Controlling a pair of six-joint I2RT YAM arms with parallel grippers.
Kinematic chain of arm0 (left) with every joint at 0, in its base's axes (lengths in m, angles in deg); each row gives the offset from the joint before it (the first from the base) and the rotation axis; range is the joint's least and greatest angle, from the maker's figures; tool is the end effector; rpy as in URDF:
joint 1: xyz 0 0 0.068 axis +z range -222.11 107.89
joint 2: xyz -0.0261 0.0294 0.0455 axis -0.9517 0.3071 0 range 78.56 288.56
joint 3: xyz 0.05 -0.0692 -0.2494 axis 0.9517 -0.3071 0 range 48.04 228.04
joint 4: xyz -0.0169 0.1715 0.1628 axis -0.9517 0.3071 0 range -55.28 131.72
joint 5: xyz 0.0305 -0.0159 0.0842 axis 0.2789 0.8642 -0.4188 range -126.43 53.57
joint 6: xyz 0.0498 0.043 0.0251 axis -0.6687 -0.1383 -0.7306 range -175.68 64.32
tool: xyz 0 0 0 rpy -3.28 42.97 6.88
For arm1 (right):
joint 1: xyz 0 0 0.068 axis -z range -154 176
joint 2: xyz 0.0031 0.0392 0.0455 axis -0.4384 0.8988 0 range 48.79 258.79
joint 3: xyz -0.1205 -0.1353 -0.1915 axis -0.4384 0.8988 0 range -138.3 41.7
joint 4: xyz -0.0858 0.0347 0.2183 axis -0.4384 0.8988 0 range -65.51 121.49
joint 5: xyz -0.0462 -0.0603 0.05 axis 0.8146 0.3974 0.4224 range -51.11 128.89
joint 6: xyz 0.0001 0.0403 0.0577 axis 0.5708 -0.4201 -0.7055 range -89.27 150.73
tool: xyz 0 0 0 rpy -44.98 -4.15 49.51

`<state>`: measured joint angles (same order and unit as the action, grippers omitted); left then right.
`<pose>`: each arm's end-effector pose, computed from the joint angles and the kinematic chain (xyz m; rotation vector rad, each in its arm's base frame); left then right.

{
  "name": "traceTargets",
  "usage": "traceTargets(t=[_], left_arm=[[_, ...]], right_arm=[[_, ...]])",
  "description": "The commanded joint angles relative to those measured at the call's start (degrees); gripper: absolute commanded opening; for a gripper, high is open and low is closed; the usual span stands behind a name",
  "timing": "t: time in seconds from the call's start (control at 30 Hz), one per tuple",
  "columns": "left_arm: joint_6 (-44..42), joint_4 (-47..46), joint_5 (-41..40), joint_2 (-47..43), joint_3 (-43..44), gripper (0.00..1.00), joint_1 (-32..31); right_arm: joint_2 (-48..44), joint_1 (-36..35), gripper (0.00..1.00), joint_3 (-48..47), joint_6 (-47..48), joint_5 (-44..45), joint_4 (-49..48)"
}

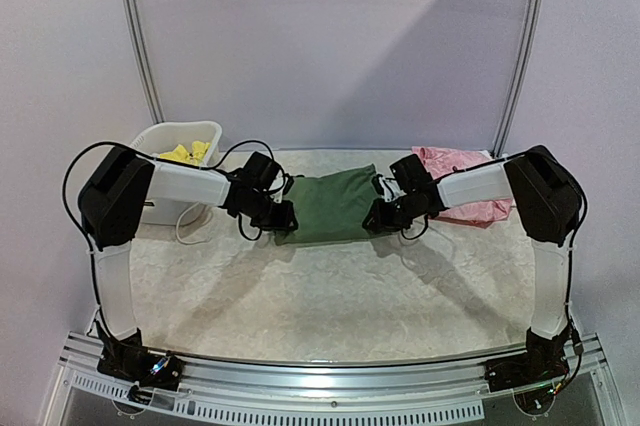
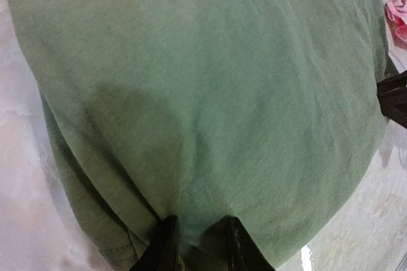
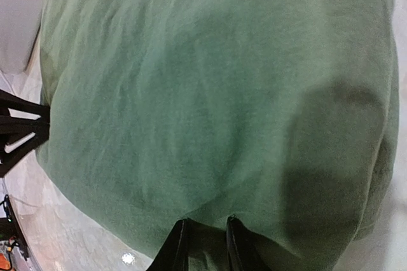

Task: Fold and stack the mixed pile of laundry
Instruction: Move the square-folded tank top to the center of the board, then smooth out the square-folded tank top at the center of the board.

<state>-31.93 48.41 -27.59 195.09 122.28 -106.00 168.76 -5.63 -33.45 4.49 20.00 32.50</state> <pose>0.3346 -0.2355 0.1297 0.2950 2.6212 -0.5675 0.3497 0.2373 0.1200 -0.2689 2.6039 0.8058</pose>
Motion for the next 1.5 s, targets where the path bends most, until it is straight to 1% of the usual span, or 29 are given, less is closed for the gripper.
traceTargets(t=[0.0, 0.23, 0.4, 0.47, 0.6, 0.7, 0.77, 0.83, 0.87, 0.97, 1.07, 1.27, 1.47], left_arm=[[0.6, -2.2, 1.1, -0.5, -4.1, 0.25, -1.8], [1.7, -4.9, -0.9, -4.8, -12.9, 0.23, -5.0], [3.3, -5.5, -3.1, -9.9, -20.0, 0.22, -8.6], [4.1, -5.5, -4.3, -13.2, -23.4, 0.21, -11.1], [7.0, -4.8, -6.3, -21.6, -30.3, 0.21, -15.1], [7.7, -2.7, -8.3, -28.6, -32.5, 0.24, -16.9], [6.8, -1.0, -8.7, -32.7, -31.7, 0.28, -17.0], [5.3, 1.0, -12.0, -35.2, -30.0, 0.31, -16.9], [4.4, 2.0, -13.3, -35.7, -28.9, 0.32, -16.8], [2.8, 3.2, -15.6, -34.4, -25.9, 0.33, -15.7], [2.2, 2.9, -14.9, -31.0, -23.2, 0.31, -14.2], [0.0, 0.9, -14.2, -23.1, -17.7, 0.28, -11.6], [-1.7, -0.9, -10.6, -15.9, -12.4, 0.26, -7.2]], right_arm=[[-0.1, -0.1, 0.22, 7.0, -3.2, 0.8, -0.5], [-4.4, -2.2, 0.21, 17.3, -6.0, 3.1, -3.4], [-9.7, -5.1, 0.21, 25.1, -9.3, 7.2, -3.2], [-13.4, -7.5, 0.21, 29.2, -11.8, 9.1, -2.0], [-20.9, -15.1, 0.23, 34.1, -15.4, 14.1, 0.3], [-25.4, -18.2, 0.28, 32.7, -17.0, 16.7, 3.7], [-27.6, -18.7, 0.3, 30.0, -16.2, 18.3, 6.0], [-29.1, -18.7, 0.33, 27.1, -14.9, 18.5, 7.4], [-29.5, -18.7, 0.35, 25.4, -13.5, 20.4, 8.1], [-28.9, -18.7, 0.38, 20.3, -10.4, 21.4, 9.8], [-26.4, -18.2, 0.38, 15.7, -7.3, 22.1, 11.5], [-21.4, -14.2, 0.35, 11.5, -4.5, 19.5, 10.6], [-15.9, -9.7, 0.33, 7.2, -0.8, 14.2, 10.5]])
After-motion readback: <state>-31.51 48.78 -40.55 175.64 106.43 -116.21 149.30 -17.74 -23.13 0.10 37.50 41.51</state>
